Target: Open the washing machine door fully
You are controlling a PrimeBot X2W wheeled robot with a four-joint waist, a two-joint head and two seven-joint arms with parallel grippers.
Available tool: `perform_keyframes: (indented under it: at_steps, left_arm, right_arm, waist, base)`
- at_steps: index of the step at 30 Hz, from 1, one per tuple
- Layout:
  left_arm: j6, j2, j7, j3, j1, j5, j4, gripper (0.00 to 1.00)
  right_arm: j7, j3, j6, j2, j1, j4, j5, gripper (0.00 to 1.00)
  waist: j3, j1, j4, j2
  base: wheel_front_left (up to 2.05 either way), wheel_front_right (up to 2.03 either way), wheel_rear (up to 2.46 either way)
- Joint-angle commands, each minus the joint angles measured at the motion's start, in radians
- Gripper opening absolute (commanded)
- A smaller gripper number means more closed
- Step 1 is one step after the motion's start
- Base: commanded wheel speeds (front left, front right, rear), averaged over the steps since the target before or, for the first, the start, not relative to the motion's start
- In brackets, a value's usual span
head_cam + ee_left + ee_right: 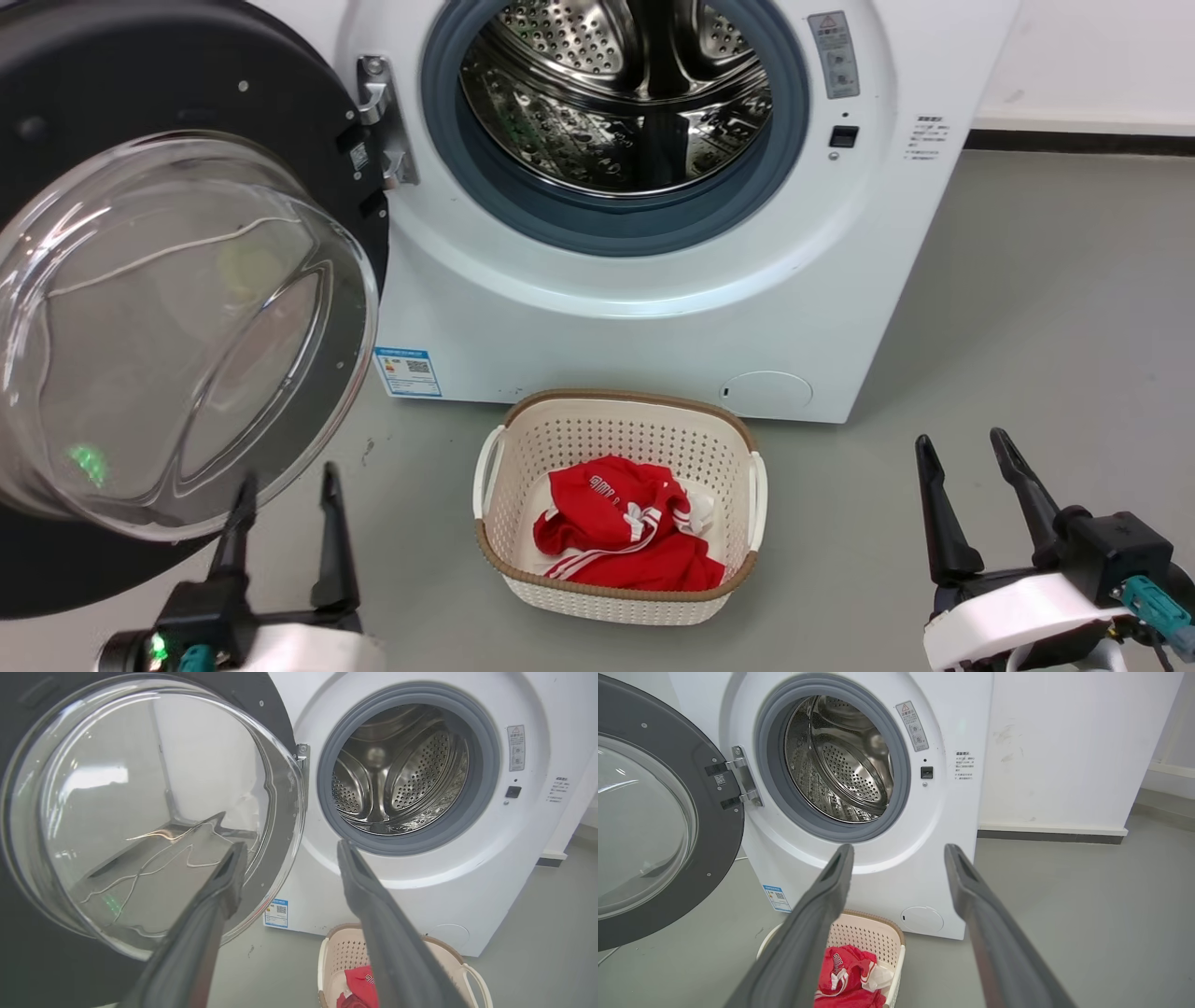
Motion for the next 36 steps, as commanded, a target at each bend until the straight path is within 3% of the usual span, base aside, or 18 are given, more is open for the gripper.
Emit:
perform_keyframes:
  at_steps: [1, 15, 36]
  left_arm:
    - [-0.004, 0.000, -0.002, -0.022, -0.028, 0.020, 0.004, 1.00]
    - [0.012, 0.006, -0.002, -0.071, -0.086, 0.076, 0.034, 1.00]
    - [0.015, 0.024, -0.002, -0.062, -0.106, 0.085, 0.058, 1.00]
  right_arm:
    - [0.003, 0.002, 0.000, 0.001, 0.005, -0.015, -0.009, 1.00]
    - [0.019, -0.002, 0.000, 0.001, 0.006, -0.051, -0.055, 1.00]
    - [0.021, -0.001, 0.000, 0.001, 0.010, -0.042, -0.042, 1.00]
  waist:
    - [-0.004, 0.0000, -0.019, 0.0000]
    - [0.003, 0.0000, -0.098, 0.0000]
    - [0.006, 0.0000, -0.122, 0.0000]
  base:
    - [0.00, 0.00, 0.00]
    - [0.00, 0.00, 0.00]
    - [0.00, 0.00, 0.00]
